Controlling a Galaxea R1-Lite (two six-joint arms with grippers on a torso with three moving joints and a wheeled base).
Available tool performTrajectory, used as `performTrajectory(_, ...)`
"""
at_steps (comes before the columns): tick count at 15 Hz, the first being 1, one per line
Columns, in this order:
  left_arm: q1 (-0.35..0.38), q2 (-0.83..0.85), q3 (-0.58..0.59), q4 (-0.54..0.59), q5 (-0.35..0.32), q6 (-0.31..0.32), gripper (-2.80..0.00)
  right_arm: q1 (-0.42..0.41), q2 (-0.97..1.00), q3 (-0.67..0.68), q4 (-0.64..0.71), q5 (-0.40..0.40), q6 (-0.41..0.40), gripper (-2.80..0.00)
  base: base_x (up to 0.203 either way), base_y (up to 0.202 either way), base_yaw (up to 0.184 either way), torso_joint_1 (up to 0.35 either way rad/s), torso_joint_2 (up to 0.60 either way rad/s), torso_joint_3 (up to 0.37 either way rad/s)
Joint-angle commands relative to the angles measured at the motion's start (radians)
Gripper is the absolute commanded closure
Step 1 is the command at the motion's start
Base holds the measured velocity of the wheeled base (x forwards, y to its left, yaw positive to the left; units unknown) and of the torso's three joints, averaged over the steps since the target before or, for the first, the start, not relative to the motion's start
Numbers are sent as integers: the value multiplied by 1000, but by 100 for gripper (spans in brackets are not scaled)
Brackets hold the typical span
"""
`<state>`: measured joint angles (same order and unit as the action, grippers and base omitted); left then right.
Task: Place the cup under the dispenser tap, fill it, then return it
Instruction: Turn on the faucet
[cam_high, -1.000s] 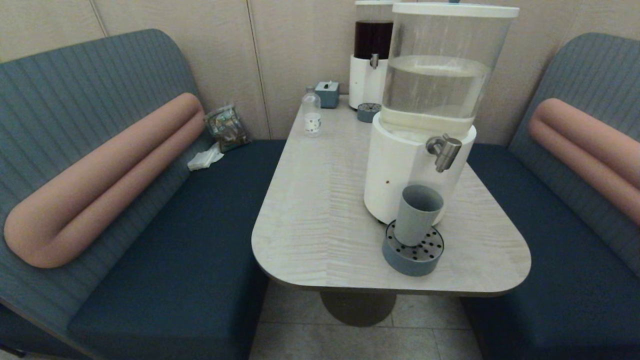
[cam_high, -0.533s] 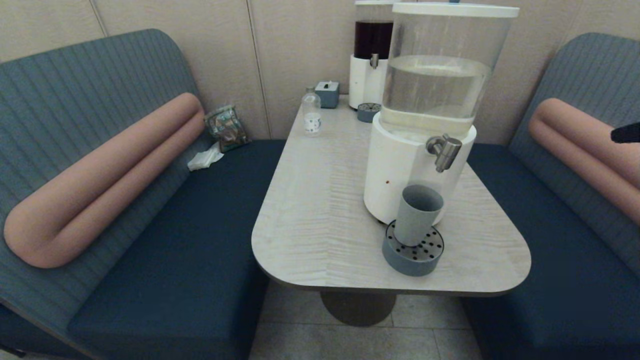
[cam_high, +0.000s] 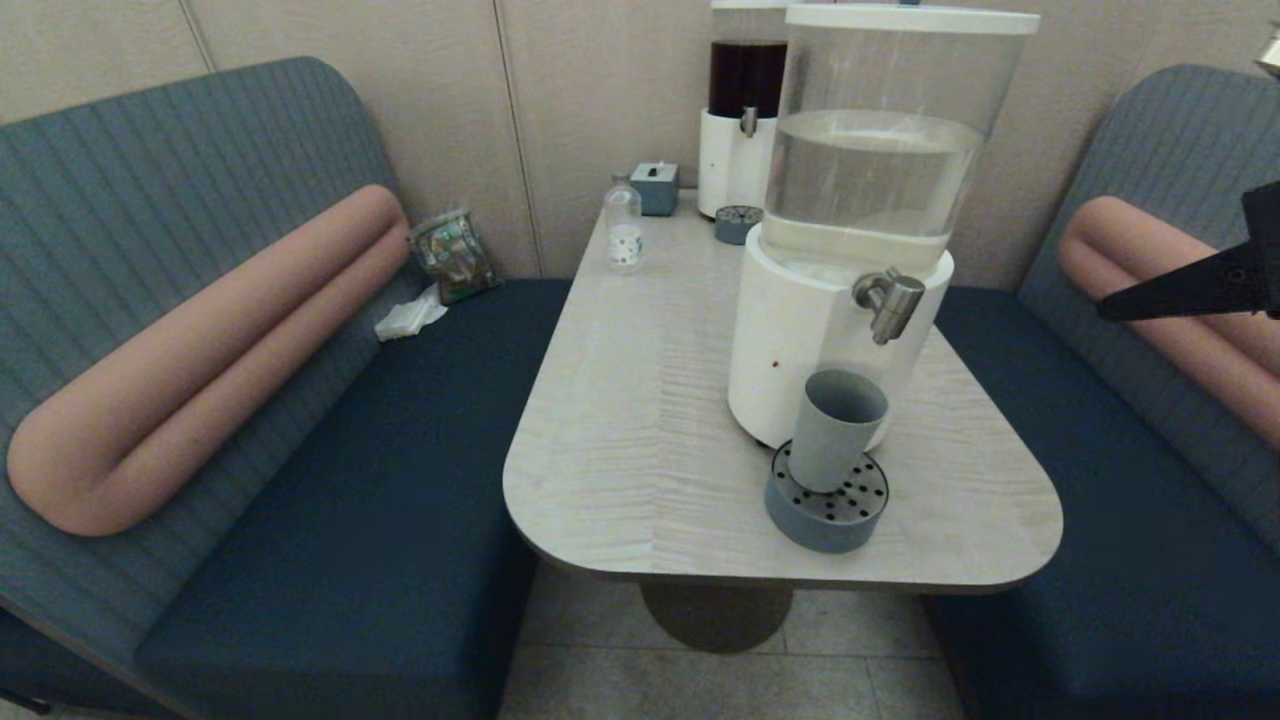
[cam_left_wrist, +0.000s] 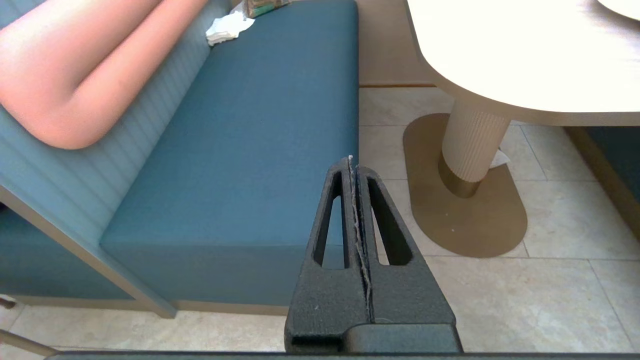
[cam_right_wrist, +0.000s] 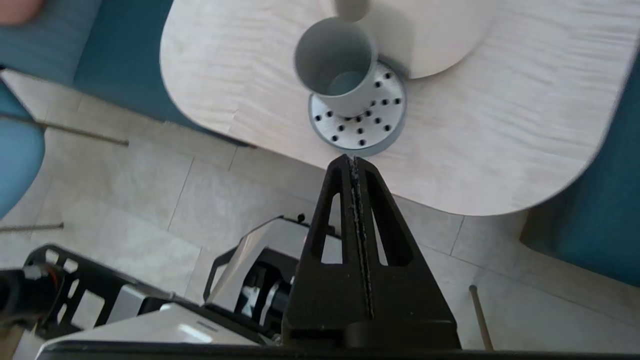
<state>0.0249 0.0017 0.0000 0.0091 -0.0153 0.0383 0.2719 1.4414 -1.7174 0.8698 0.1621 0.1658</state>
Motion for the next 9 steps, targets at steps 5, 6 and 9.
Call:
performTrajectory(5, 0, 1, 2, 0, 0, 0, 0, 27, 86, -16, -70, -3, -1, 0, 0, 0, 0, 0, 0, 0)
performTrajectory(6, 1, 1, 2, 0, 0, 0, 0, 27, 104, -21, -84, -3, 1, 0, 0, 0, 0, 0, 0, 0)
performTrajectory(9, 1, 1, 2, 0, 0, 0, 0, 28, 148, -48, -108, -1, 19, 0, 0, 0, 0, 0, 0, 0)
